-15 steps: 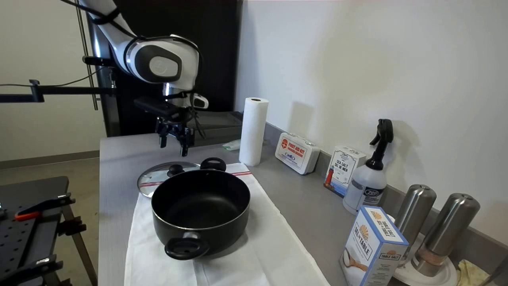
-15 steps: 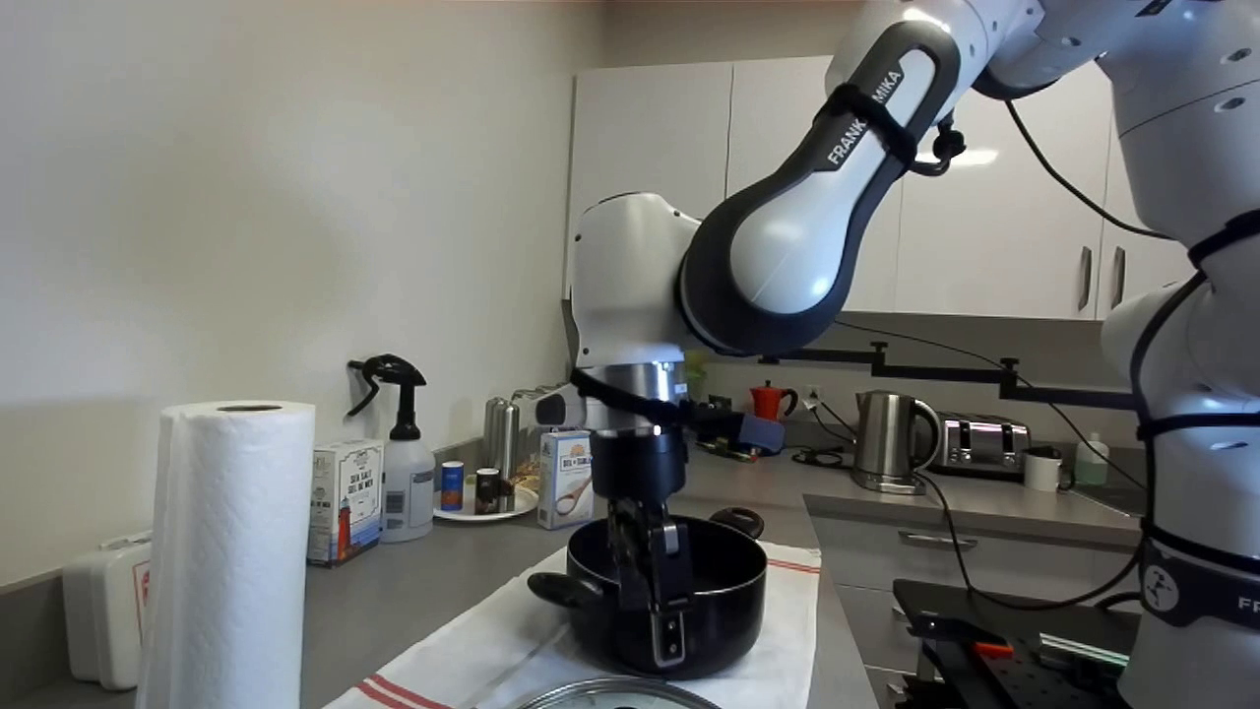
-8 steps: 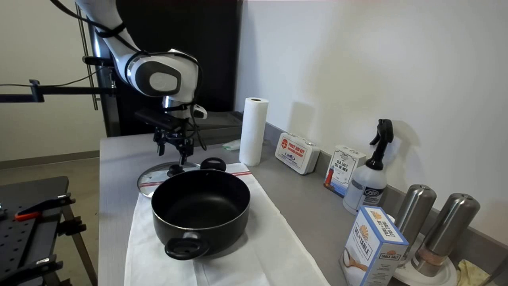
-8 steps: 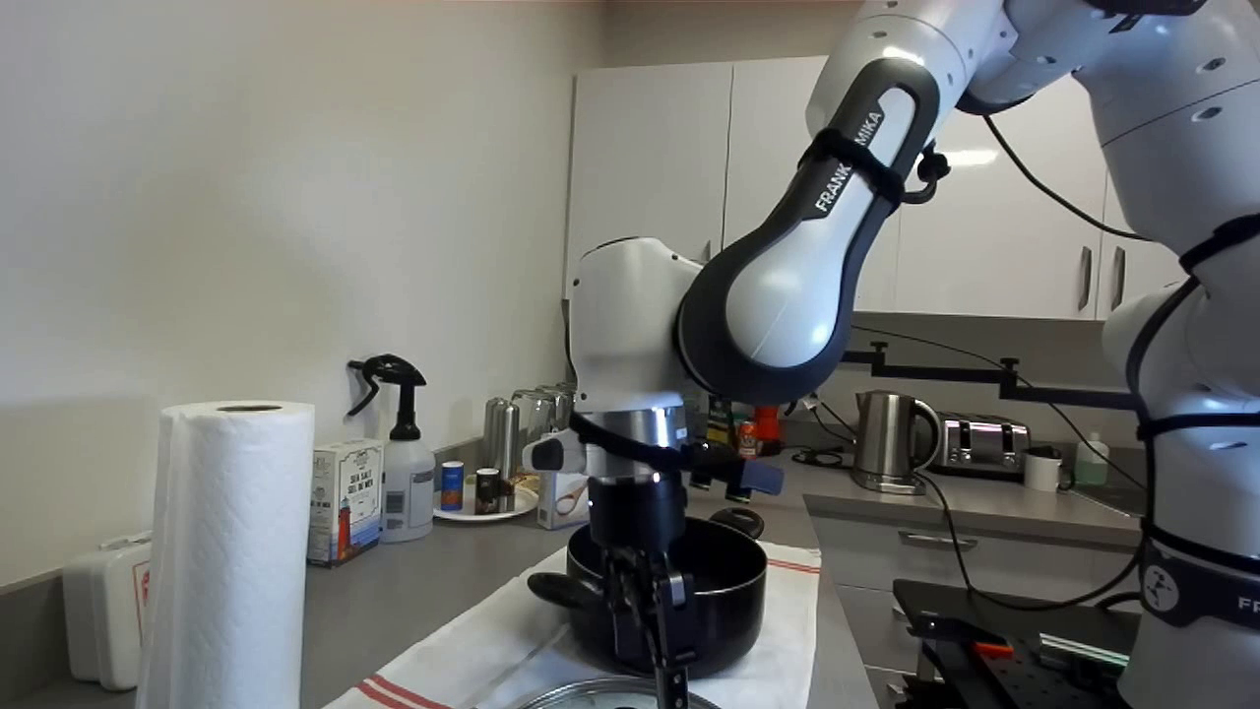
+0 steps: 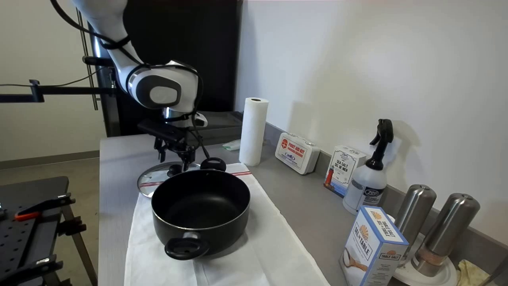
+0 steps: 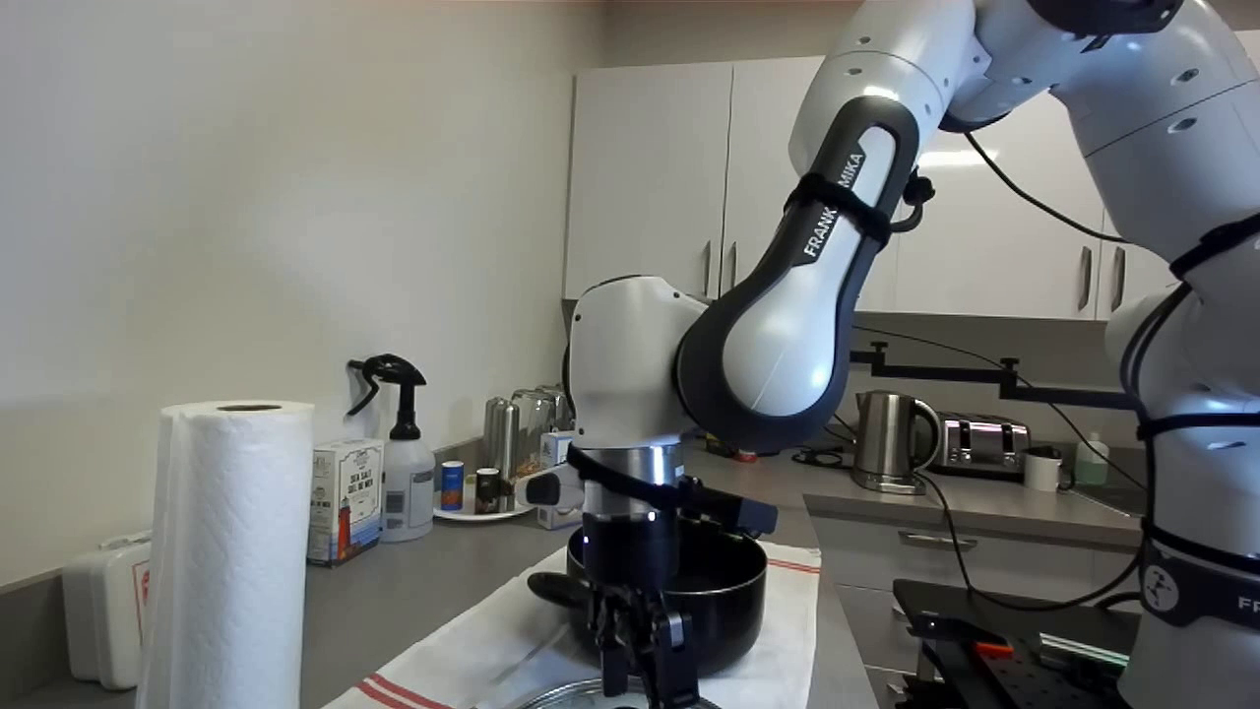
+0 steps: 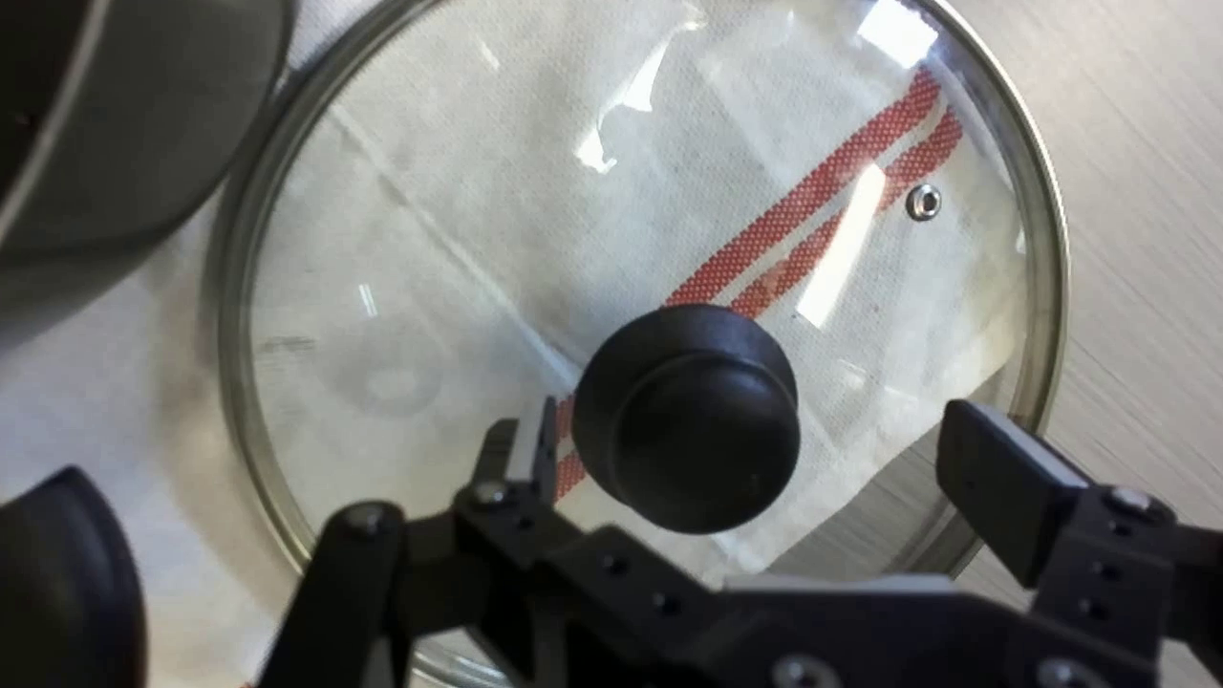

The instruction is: Put the glass lid on the black pot.

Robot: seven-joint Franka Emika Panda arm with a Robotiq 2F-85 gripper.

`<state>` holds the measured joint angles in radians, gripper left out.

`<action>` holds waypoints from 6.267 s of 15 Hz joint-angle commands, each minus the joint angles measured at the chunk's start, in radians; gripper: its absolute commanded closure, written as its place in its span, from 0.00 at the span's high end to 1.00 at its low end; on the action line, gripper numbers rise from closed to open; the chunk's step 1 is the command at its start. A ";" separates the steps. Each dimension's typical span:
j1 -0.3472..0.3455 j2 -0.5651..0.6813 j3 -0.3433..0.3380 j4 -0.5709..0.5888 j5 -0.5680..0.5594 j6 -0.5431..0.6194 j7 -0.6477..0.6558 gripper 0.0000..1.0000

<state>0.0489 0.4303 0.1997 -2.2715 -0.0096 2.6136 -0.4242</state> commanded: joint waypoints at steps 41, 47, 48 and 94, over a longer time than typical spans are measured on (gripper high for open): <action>-0.049 -0.342 -0.042 -0.042 0.022 -0.194 -0.014 0.25; -0.086 -0.357 -0.138 -0.048 0.035 -0.196 0.031 0.25; -0.093 -0.360 -0.152 -0.049 0.037 -0.197 0.036 0.25; -0.193 -0.279 -0.268 -0.067 0.179 -0.101 0.036 0.25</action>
<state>-0.1463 0.1480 -0.0787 -2.3602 0.1725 2.5134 -0.4024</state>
